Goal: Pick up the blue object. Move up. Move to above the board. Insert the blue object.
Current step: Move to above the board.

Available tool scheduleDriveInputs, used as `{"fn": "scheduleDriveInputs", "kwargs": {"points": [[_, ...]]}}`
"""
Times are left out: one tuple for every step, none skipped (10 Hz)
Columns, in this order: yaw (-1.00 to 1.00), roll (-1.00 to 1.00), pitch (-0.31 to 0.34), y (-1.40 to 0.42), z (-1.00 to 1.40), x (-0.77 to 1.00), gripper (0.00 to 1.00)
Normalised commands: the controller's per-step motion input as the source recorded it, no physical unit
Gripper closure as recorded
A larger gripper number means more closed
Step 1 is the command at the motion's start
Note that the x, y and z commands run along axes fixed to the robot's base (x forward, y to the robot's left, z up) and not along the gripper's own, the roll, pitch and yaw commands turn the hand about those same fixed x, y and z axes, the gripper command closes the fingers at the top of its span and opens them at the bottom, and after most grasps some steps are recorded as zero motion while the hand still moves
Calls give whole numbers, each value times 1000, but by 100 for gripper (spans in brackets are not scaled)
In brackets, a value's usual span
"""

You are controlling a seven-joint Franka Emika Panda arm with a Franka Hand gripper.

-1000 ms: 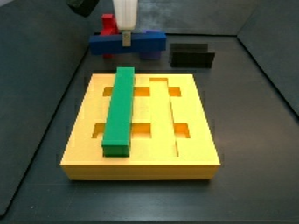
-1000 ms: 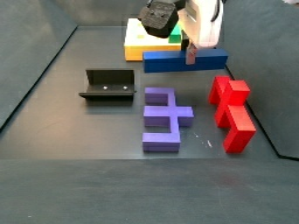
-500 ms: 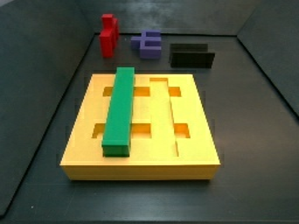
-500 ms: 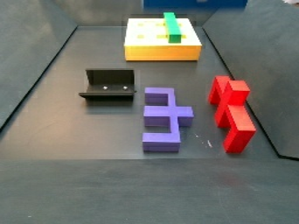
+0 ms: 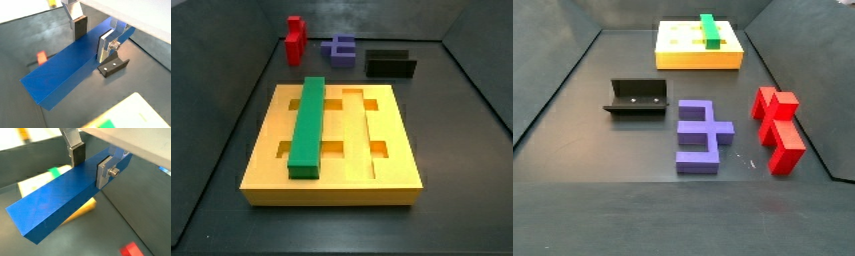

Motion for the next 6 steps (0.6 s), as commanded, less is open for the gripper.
{"fn": "scheduleDriveInputs", "kwargs": {"points": [[1000, 13, 35, -1400, 195, 421, 100], [1000, 18, 46, -1400, 199, 445, 100], [1000, 23, 57, -1400, 210, 458, 100], [1000, 26, 67, -1400, 224, 508, 100], [1000, 37, 83, -504, 86, 231, 100], [1000, 41, 92, -197, 44, 138, 100]]}}
